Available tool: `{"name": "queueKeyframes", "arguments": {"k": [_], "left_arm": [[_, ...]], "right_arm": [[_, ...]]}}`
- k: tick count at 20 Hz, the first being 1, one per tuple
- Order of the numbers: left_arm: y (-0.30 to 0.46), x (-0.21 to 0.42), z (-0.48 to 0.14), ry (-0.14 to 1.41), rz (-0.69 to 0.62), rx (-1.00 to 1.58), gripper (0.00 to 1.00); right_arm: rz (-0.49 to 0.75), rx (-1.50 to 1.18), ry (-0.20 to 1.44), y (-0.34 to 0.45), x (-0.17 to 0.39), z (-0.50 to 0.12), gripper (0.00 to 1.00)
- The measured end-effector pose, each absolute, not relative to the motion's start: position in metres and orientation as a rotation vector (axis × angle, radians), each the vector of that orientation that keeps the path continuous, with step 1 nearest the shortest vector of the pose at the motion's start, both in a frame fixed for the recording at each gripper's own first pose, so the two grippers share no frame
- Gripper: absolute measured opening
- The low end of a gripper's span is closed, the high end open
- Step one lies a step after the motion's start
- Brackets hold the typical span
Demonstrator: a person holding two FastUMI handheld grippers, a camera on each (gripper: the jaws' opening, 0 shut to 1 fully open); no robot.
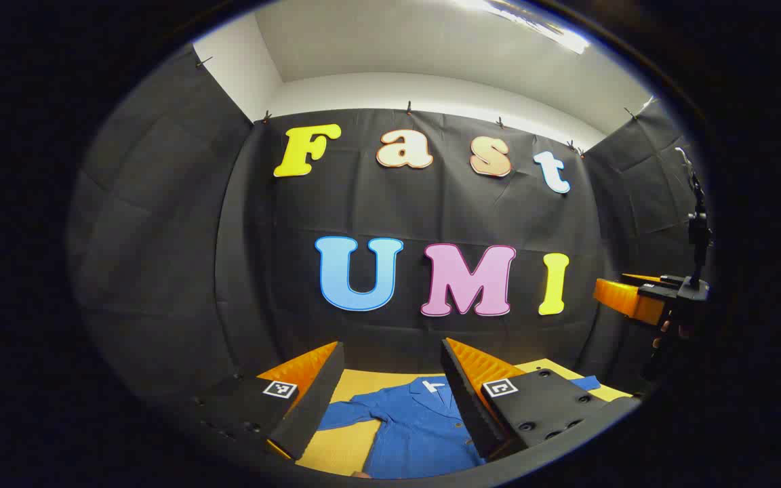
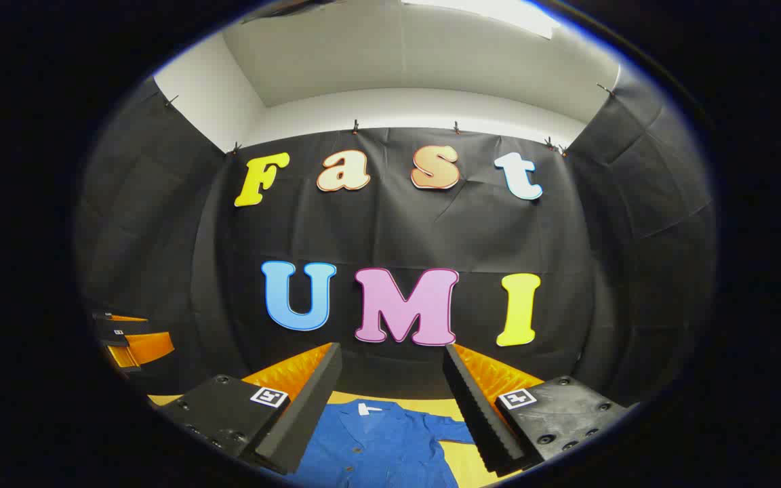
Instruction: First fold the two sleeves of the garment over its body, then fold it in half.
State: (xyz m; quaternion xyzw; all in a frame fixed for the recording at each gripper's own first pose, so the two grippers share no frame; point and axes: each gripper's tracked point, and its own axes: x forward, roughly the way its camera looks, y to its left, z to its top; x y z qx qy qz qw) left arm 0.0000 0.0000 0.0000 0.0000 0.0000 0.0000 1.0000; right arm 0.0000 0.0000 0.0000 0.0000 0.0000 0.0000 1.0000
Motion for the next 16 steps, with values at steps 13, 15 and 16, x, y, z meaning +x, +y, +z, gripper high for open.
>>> {"name": "queueKeyframes", "arguments": {"k": [13,15,16], "left_arm": [[-0.007,-0.053,0.001,-0.027,-0.160,0.071,0.82],[-0.005,-0.062,-0.005,-0.006,-0.169,0.064,0.81],[0.000,-0.067,-0.007,0.003,-0.167,0.060,0.82]], "right_arm": [[-0.090,-0.010,0.071,0.024,-0.084,-0.011,0.93],[-0.083,0.029,0.107,0.032,-0.090,-0.019,0.94],[-0.091,0.033,0.108,0.031,-0.090,-0.018,0.96]]}}
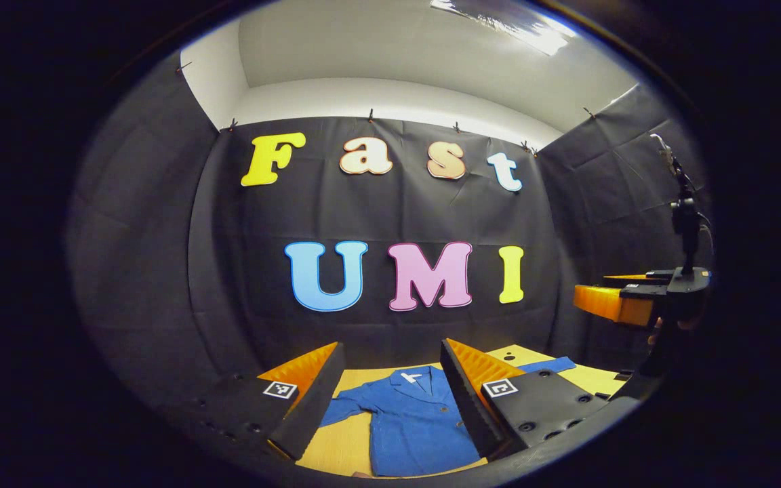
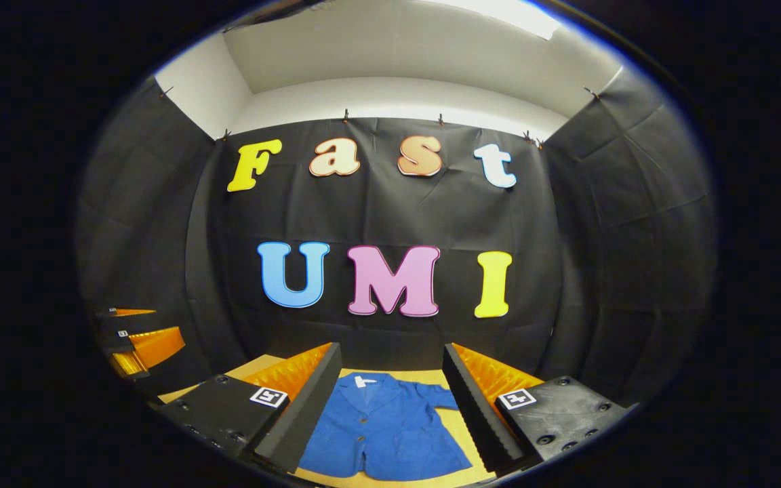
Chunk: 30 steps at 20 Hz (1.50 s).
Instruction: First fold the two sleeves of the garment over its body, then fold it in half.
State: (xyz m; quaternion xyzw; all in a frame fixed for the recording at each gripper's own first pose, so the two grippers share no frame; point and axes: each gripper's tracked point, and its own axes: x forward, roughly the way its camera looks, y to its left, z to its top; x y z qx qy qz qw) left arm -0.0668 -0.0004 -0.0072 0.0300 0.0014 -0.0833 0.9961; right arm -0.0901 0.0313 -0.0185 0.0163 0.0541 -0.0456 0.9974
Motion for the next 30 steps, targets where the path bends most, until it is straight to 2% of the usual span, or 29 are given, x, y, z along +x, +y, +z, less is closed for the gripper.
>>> {"name": "queueKeyframes", "arguments": {"k": [1,2,11,21,30], "left_arm": [[0.005,-0.070,-0.006,0.004,-0.161,0.055,0.82],[0.009,-0.073,-0.004,0.002,-0.155,0.050,0.82],[0.019,-0.087,-0.007,-0.001,-0.120,0.036,0.82],[0.013,-0.059,-0.015,0.026,-0.088,0.026,0.82],[0.014,-0.010,-0.020,0.057,-0.008,-0.010,0.82]], "right_arm": [[-0.097,0.023,0.100,0.031,-0.092,-0.016,0.94],[-0.096,0.012,0.089,0.032,-0.092,-0.011,0.96],[-0.074,-0.008,0.054,0.040,-0.089,0.002,0.96],[-0.044,-0.014,0.096,0.030,-0.069,-0.015,0.96],[0.021,0.016,0.153,0.020,-0.010,-0.047,0.96]]}}
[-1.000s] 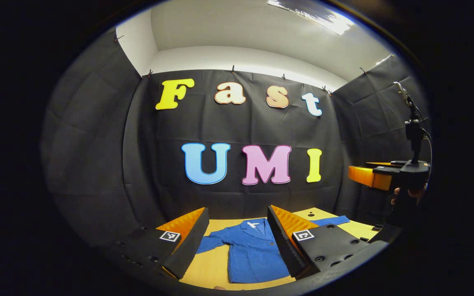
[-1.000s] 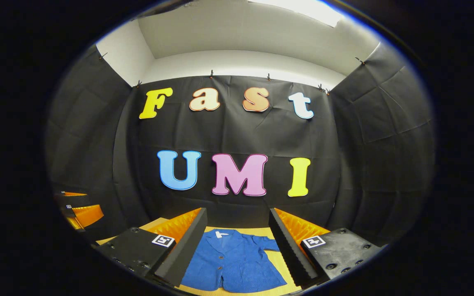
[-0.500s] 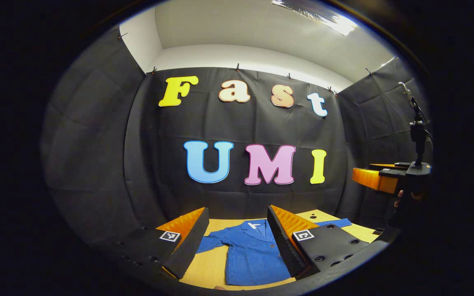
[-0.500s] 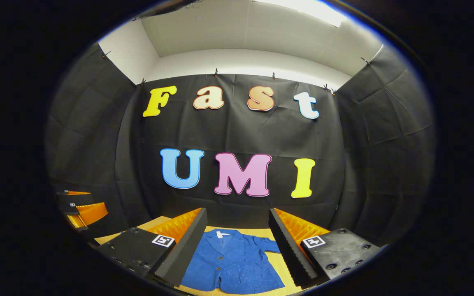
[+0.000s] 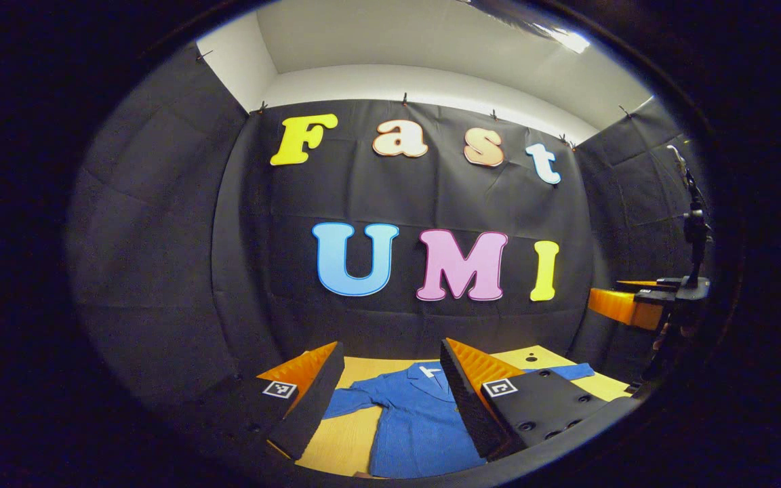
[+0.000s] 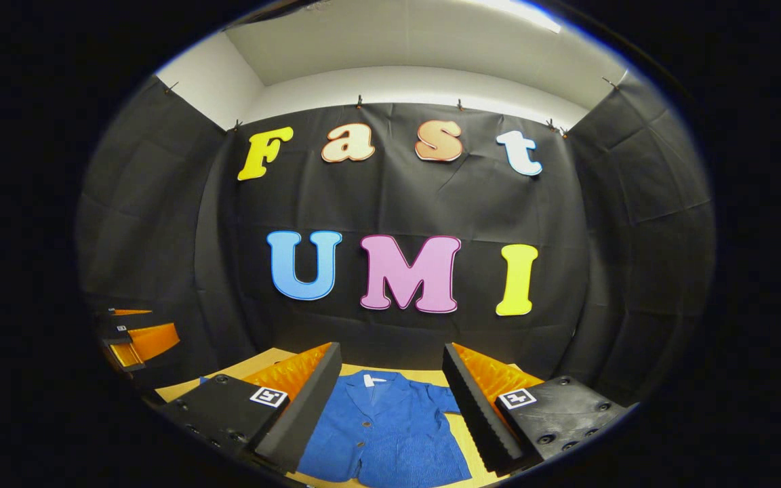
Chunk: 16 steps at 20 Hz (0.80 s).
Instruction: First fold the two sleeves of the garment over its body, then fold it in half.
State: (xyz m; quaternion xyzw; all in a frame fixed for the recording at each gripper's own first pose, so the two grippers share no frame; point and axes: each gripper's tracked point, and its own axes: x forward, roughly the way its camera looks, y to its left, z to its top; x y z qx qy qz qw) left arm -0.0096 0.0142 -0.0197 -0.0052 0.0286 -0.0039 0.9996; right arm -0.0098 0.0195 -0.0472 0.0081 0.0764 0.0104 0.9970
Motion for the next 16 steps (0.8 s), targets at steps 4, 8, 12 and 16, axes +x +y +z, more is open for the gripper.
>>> {"name": "queueKeyframes", "arguments": {"k": [4,8,12,16], "left_arm": [[0.012,0.010,-0.019,0.058,0.022,-0.024,0.82],[-0.003,0.023,-0.022,0.066,0.036,-0.010,0.82],[-0.024,0.035,-0.029,0.084,0.059,-0.004,0.81],[-0.050,0.053,-0.035,0.098,0.075,0.011,0.82]], "right_arm": [[0.012,0.014,0.212,0.001,0.028,-0.085,0.96],[0.002,0.003,0.294,-0.027,0.064,-0.135,0.95],[-0.031,0.025,0.393,-0.066,0.099,-0.190,0.96],[-0.058,0.041,0.484,-0.110,0.128,-0.247,0.96]]}}
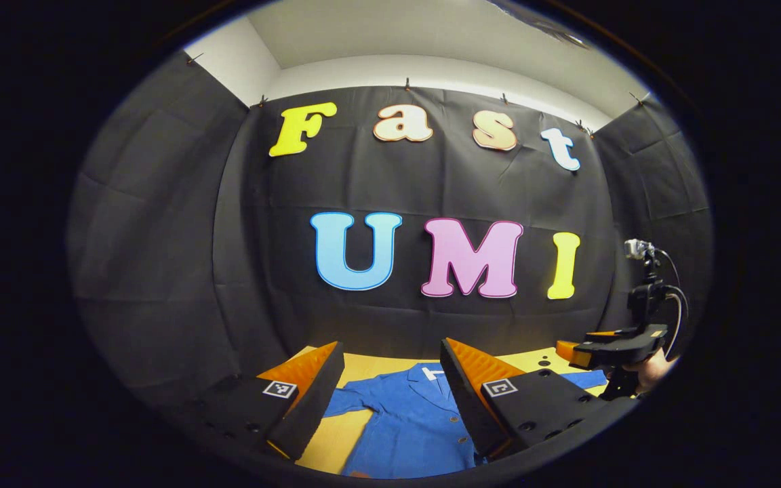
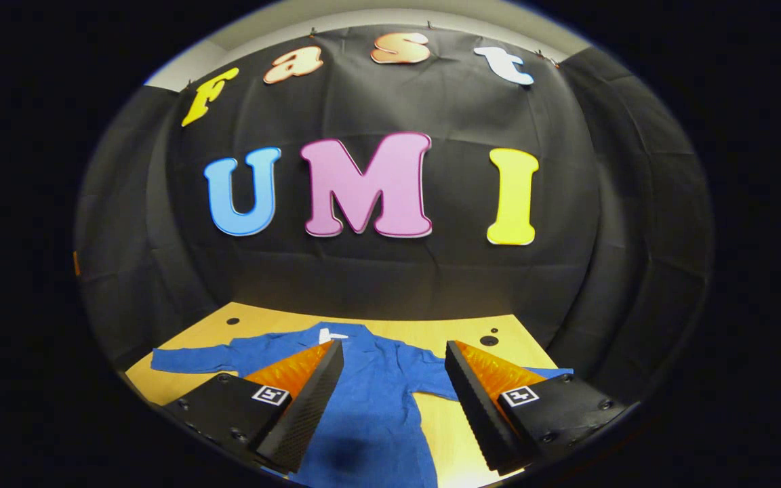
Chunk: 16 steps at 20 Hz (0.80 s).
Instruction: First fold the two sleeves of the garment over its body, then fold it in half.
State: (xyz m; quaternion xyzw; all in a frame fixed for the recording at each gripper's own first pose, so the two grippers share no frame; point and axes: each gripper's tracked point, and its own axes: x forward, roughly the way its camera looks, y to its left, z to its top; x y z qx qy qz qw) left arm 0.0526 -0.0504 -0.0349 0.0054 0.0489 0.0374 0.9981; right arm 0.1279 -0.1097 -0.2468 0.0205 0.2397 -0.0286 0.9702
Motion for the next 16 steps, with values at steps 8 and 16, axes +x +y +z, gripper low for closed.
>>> {"name": "queueKeyframes", "arguments": {"k": [8,16], "left_arm": [[-0.107,0.098,-0.047,0.145,0.119,-0.131,0.82],[-0.155,0.125,-0.071,0.216,0.131,0.066,0.82]], "right_arm": [[-0.217,0.112,0.756,-0.229,0.151,-0.381,0.97],[-0.527,0.184,1.059,-0.382,0.092,-0.490,0.97]]}}
